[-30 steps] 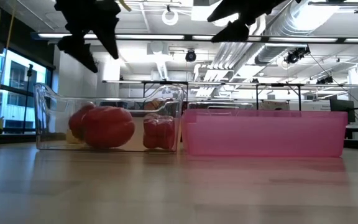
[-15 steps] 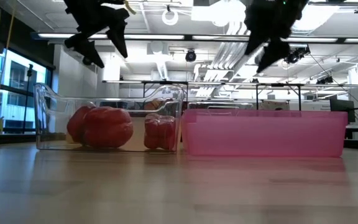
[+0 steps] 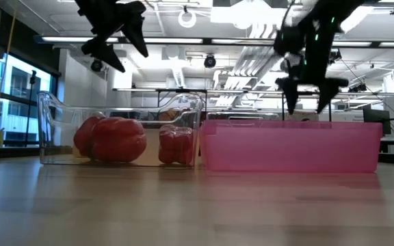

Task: Sort produce into baskets
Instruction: Put the red apple into the pink bin, then put the potato into the right transparent bin

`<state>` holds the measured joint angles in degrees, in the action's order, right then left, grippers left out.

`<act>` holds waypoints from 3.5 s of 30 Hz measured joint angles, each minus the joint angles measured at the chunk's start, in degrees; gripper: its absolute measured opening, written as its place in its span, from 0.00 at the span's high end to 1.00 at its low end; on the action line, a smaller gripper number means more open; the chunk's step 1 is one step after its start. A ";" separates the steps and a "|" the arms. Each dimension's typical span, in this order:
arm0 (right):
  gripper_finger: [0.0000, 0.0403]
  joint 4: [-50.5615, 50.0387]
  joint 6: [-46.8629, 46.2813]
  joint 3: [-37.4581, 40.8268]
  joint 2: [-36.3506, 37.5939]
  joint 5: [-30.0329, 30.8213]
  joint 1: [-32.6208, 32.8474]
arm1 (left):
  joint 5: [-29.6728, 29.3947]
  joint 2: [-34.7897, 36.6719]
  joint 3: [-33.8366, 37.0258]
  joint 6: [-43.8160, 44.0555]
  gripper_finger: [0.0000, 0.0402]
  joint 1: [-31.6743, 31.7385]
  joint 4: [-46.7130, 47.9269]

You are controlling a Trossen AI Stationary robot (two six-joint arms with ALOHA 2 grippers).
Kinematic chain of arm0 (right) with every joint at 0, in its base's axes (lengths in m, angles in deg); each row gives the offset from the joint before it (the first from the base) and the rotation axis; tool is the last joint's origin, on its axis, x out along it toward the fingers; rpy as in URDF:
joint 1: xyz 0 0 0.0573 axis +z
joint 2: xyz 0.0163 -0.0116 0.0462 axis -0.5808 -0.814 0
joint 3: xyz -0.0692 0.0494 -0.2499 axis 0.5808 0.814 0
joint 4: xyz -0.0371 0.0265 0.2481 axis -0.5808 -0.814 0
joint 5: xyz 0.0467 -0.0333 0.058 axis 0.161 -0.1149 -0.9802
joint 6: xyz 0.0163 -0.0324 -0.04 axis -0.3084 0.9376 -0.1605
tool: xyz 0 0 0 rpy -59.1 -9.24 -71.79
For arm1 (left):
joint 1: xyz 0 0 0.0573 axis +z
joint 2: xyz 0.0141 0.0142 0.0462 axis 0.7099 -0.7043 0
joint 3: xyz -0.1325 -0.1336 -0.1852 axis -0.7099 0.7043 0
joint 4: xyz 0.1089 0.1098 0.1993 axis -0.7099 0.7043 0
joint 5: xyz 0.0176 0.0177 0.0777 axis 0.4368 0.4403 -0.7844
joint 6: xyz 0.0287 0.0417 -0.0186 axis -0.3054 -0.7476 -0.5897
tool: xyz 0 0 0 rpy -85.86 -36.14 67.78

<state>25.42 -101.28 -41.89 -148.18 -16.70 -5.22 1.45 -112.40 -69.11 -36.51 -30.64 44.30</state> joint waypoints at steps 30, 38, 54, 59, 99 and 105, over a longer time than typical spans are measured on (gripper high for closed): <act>0.26 5.04 7.44 0.08 -22.02 -2.15 -12.08 | -4.79 0.04 0.02 -2.91 0.02 -1.58 -2.52; 0.28 3.31 12.11 0.08 -8.30 -4.70 -11.44 | -6.16 0.79 0.07 -9.32 0.02 -1.58 -2.72; 0.28 2.80 4.79 0.07 8.87 -24.29 28.96 | -6.54 4.86 0.07 -7.39 0.02 -1.54 -2.71; 0.28 2.01 1.38 0.10 4.79 -21.45 35.91 | -6.15 5.94 0.07 -7.32 0.02 -1.55 -3.59; 0.07 -6.73 -29.80 4.31 14.98 -21.02 71.40 | -4.99 6.69 0.07 -7.78 0.02 -1.49 -5.37; 0.07 -6.01 -23.80 5.35 10.13 -23.25 73.36 | -4.99 6.67 0.04 -7.78 0.02 -1.49 -5.37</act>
<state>19.41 -125.08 -36.54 -138.05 -39.95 68.14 -3.54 -105.73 -69.07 -44.29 -32.13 38.93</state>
